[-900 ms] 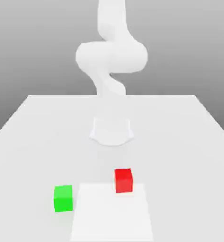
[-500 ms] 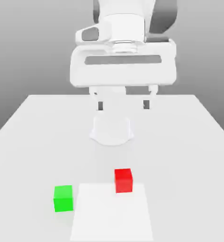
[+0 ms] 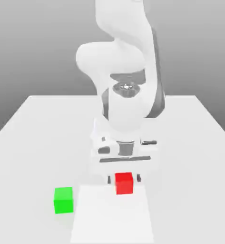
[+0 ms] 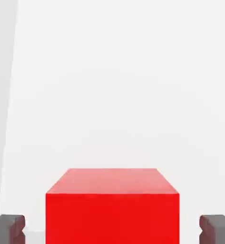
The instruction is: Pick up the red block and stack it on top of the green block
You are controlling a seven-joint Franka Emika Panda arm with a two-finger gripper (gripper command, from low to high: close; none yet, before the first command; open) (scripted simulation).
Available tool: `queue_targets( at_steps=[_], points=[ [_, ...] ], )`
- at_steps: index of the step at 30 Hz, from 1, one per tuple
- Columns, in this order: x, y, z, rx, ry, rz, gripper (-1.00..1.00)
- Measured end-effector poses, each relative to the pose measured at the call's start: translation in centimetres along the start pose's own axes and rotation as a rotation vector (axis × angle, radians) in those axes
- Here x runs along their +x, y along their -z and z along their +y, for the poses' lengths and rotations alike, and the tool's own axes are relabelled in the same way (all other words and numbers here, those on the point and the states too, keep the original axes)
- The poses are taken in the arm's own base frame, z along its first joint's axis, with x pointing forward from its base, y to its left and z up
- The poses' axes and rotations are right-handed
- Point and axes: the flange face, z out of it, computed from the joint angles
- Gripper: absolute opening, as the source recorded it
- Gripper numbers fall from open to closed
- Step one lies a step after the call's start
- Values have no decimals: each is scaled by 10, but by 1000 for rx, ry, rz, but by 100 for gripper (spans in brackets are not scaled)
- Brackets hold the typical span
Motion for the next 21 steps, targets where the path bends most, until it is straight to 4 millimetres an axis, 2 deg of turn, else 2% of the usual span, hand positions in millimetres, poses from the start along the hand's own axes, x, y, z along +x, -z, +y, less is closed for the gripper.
queue_targets(
  at_steps=[5,13,15,21],
  points=[
    [0,0,0,0,0,0,-100],
    [0,56,0,0,0,1,-100],
    [15,66,5,-1,5,0,-100],
    [91,85,42,0,28,-1,-100]
  ],
)
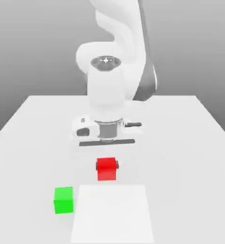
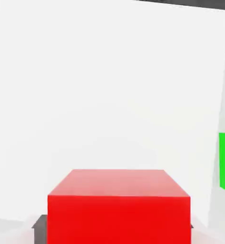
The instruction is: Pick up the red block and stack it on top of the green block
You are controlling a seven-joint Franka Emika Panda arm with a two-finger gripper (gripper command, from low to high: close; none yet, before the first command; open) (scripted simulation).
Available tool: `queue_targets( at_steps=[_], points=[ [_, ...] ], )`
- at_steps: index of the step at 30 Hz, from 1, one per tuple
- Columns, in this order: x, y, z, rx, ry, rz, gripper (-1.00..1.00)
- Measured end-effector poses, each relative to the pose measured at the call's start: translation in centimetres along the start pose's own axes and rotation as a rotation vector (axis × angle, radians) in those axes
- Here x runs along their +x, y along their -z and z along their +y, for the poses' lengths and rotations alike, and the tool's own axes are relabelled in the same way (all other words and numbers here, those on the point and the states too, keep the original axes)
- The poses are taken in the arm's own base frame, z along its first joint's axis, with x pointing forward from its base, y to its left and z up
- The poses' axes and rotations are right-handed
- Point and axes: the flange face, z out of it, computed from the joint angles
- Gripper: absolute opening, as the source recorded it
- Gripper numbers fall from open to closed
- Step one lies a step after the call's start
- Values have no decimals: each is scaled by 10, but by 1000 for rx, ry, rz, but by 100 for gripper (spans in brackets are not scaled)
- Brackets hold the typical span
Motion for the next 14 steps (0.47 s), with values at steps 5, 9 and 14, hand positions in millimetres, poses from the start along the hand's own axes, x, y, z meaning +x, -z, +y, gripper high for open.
queue_targets(
  at_steps=[5,9,14],
  points=[
    [55,10,50,0,11,0,-100],
    [61,-27,54,1,18,0,-100],
    [60,-45,54,0,19,0,100]
  ],
)
